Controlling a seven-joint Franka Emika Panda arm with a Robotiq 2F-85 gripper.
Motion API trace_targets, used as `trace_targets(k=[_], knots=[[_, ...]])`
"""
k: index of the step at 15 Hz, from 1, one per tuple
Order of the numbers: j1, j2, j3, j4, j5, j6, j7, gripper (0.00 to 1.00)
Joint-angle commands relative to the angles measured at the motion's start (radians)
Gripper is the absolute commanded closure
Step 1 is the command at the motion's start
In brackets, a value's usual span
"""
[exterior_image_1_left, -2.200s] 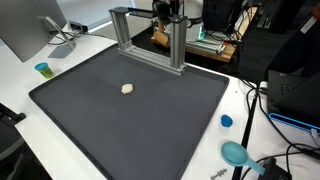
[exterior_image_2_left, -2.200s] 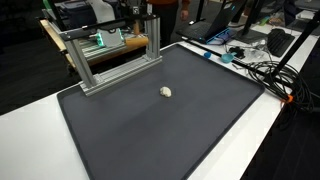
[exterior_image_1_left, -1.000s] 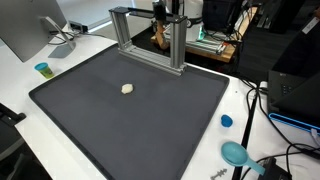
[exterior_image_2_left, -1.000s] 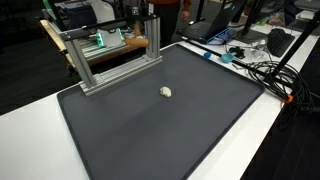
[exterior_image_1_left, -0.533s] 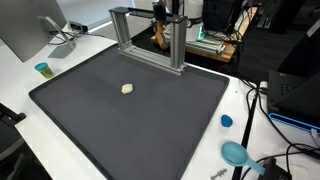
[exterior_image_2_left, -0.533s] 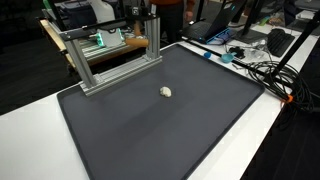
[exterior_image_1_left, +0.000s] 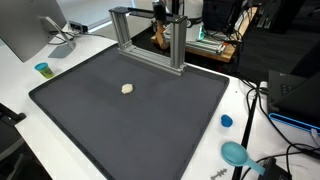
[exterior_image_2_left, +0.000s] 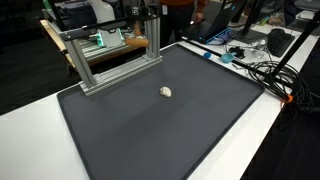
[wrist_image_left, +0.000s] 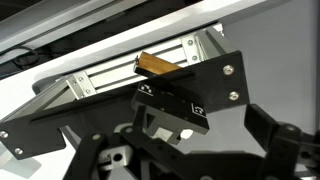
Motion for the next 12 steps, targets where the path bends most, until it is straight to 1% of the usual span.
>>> trace_targets(k=[1, 2, 5, 7, 9, 10, 11, 12], knots=[[0.008, 0.009, -0.008, 0.006, -0.006, -0.003, 0.005, 0.0], [-0.043, 0.045, 0.042, 0.047, -0.035, -0.084, 0.117, 0.0], [-0.054, 0.104, 0.029, 0.075, 0.012, -0.144, 0.21, 0.0], [-0.064, 0.137, 0.015, 0.084, 0.025, -0.155, 0.283, 0.0], [-0.068, 0.166, -0.015, 0.101, 0.061, -0.116, 0.339, 0.0], [-0.072, 0.181, -0.028, 0.107, 0.062, -0.097, 0.354, 0.0], [-0.065, 0.185, -0.046, 0.106, 0.053, -0.078, 0.333, 0.0], [-0.048, 0.155, -0.031, 0.079, 0.021, -0.097, 0.328, 0.0]])
